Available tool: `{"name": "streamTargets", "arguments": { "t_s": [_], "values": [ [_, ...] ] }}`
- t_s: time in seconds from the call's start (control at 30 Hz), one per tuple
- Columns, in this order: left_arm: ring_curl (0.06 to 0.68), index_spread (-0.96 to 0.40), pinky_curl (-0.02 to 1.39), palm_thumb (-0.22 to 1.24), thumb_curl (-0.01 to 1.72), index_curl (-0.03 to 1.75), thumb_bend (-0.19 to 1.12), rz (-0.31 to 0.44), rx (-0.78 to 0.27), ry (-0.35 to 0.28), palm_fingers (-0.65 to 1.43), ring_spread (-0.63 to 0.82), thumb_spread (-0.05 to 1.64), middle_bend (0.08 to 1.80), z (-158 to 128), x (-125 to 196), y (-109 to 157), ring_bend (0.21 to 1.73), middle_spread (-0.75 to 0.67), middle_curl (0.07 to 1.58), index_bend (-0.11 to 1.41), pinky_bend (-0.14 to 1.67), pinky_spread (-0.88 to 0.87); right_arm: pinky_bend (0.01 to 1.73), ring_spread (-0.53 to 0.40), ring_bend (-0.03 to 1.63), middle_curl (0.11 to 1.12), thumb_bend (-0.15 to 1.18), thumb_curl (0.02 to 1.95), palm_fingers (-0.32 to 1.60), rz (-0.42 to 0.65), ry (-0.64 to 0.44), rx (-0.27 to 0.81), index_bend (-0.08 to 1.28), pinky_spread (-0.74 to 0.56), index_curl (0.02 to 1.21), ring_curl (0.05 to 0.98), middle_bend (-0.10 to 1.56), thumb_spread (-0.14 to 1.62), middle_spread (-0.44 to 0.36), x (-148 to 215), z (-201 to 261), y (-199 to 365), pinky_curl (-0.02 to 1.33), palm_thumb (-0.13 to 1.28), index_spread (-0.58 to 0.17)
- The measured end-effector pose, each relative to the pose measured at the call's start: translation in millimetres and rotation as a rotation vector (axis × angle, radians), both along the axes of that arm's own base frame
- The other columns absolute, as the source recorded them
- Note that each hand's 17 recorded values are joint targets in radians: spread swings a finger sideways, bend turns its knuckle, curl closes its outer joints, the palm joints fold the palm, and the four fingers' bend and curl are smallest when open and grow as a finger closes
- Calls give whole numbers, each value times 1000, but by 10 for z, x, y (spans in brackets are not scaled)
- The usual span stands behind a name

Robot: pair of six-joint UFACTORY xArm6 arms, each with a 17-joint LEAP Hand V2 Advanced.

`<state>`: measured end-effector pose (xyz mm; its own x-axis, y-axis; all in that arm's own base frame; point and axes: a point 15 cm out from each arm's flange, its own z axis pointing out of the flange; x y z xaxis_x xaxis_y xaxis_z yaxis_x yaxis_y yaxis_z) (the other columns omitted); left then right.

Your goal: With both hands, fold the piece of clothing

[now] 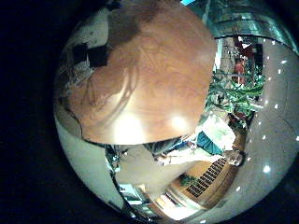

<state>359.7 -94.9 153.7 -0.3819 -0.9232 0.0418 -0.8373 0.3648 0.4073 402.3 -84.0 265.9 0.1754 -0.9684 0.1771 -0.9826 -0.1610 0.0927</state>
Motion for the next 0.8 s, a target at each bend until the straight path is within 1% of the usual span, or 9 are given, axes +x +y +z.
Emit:
{"name": "streamTargets", "arguments": {
  "t_s": [0.2,0.3,0.37,0.47,0.57,0.6,0.8],
  "values": [
    [217,90,314,218,280,219,-21,35,-22,-26,-39,529,1136,187,282,22,218,619,483,259,137,455,524,1309,-252,1321,941,-14,480,1007,143,-93,-11,816,-262,1107,753,1128,1255,-222,221,396,570,750,923,-411],
    [218,89,314,213,280,221,-21,70,-35,-44,-29,519,1138,193,430,45,423,624,465,267,138,456,519,1302,-252,1312,943,-14,478,1013,224,-144,-37,808,-266,1113,755,1126,1251,-219,347,625,878,749,918,-413],
    [219,89,313,212,280,222,-21,96,-42,-52,-26,515,1138,192,508,34,559,626,460,273,141,455,518,1298,-252,1307,944,-13,477,1018,292,-174,-78,802,-270,1116,757,1125,1249,-217,424,750,1101,748,916,-414],
    [218,89,313,205,280,224,-23,136,-50,-55,-21,510,1139,195,550,2,780,626,447,281,142,455,510,1289,-251,1300,941,-14,473,1024,370,-188,-117,792,-275,1122,756,1116,1246,-214,493,774,1443,746,907,-416],
    [218,88,313,200,279,226,-22,183,-60,-49,-22,507,1136,194,544,-77,1039,627,443,287,142,456,507,1282,-249,1295,940,-15,468,1038,473,-178,-148,774,-274,1123,754,1105,1241,-213,561,656,1946,740,897,-416],
    [218,88,313,194,280,227,-24,199,-64,-47,-22,507,1135,193,539,-118,1095,628,442,289,142,456,506,1278,-248,1292,940,-16,465,1042,493,-165,-157,773,-277,1123,754,1101,1239,-212,591,578,2049,739,892,-417],
    [217,88,313,165,279,229,-27,233,-74,-40,-22,505,1122,195,522,-319,1261,629,436,299,141,457,504,1263,-247,1278,941,-19,436,1057,571,-87,-166,762,-283,1125,753,1084,1254,-216,792,67,2629,734,842,-423]
  ]
}}
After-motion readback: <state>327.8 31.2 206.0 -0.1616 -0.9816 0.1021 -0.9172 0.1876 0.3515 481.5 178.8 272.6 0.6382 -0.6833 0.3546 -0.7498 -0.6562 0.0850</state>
